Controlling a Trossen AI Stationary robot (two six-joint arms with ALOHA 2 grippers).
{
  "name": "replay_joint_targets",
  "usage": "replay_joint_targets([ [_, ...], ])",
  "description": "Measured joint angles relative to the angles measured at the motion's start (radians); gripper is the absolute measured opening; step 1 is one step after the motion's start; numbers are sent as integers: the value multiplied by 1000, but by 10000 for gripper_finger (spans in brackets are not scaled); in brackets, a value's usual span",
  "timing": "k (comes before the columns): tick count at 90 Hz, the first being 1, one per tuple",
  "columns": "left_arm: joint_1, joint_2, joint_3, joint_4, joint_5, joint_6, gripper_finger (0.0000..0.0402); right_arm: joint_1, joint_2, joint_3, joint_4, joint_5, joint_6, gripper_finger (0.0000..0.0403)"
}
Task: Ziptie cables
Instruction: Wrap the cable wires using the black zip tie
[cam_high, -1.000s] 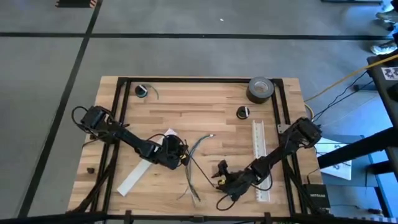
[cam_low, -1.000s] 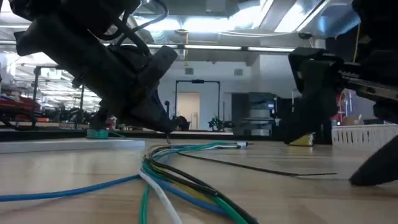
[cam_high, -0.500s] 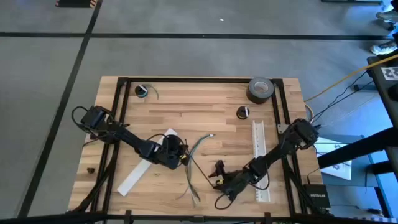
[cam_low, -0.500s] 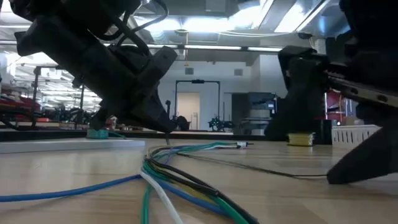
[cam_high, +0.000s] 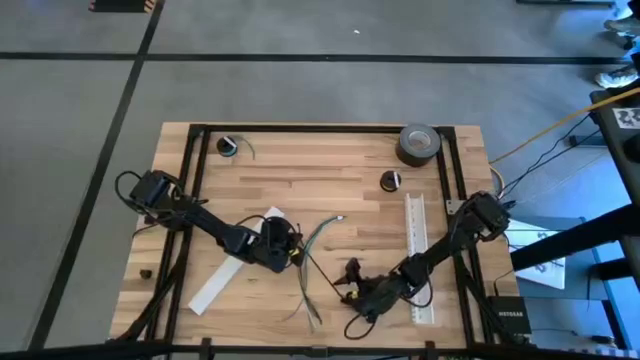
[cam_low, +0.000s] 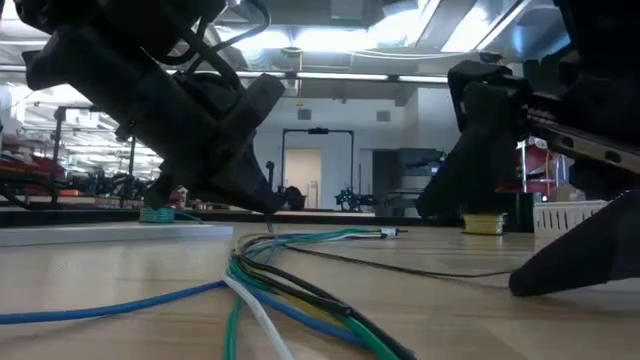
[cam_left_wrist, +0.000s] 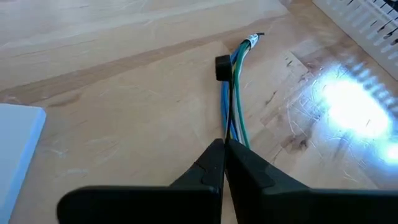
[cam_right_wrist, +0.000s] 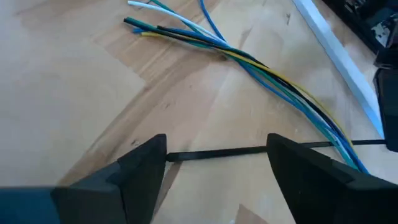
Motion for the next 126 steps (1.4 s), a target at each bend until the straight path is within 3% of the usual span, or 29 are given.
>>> replay_joint_targets([
  [32,0,0,0,0,0,1,0,-27,0,-3,-16,63,3,258],
  [62,0,0,0,0,0,3,0,-44,2,-6,-5,10,35,163],
  [75,0,0,0,0,0,3,0,-44,2,-5,19,-20,18,143],
  [99,0,0,0,0,0,3,0,-43,2,-4,4,-28,37,148],
  [126,0,0,0,-1,0,3,0,-42,1,-3,-63,-28,188,212],
])
